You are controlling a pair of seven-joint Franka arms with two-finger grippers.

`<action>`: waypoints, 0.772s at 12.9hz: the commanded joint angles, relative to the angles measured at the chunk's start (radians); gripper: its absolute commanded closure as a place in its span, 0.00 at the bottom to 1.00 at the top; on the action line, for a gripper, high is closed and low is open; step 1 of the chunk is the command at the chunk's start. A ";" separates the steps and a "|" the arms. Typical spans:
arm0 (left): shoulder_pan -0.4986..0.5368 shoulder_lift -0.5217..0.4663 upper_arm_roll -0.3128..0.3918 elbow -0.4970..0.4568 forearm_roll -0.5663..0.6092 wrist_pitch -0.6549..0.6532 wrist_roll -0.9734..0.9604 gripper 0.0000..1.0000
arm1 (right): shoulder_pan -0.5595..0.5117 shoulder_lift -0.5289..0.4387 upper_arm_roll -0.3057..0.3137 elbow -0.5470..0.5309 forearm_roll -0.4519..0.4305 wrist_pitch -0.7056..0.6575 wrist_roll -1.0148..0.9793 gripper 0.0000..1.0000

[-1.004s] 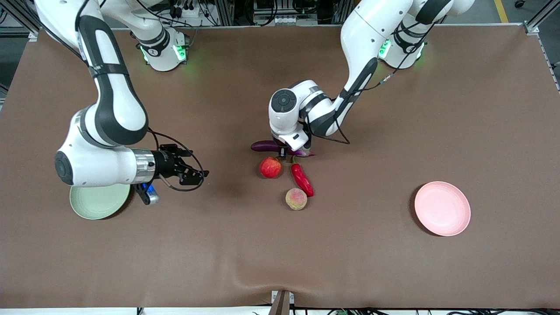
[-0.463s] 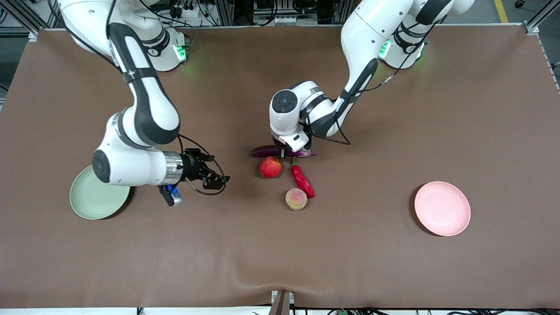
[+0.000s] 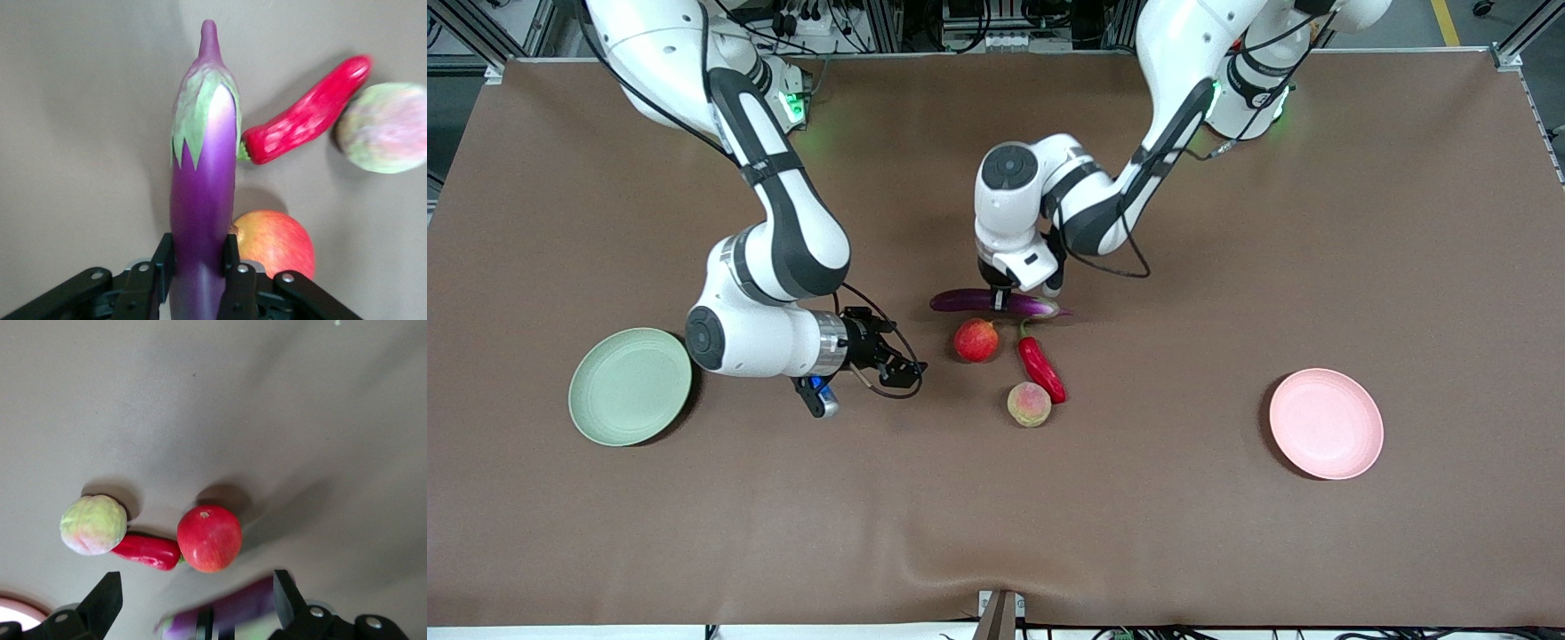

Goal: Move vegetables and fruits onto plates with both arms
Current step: 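Carry the eggplant to the pink plate while the right gripper grasps the apple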

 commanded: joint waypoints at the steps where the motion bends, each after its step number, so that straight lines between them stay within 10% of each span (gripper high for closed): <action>1: 0.056 -0.204 -0.010 -0.172 0.015 -0.061 0.089 1.00 | 0.068 0.028 -0.010 -0.010 0.019 0.097 0.055 0.00; 10: 0.407 -0.318 -0.012 -0.075 -0.148 -0.256 0.850 1.00 | 0.169 0.109 -0.010 -0.055 0.019 0.237 0.080 0.00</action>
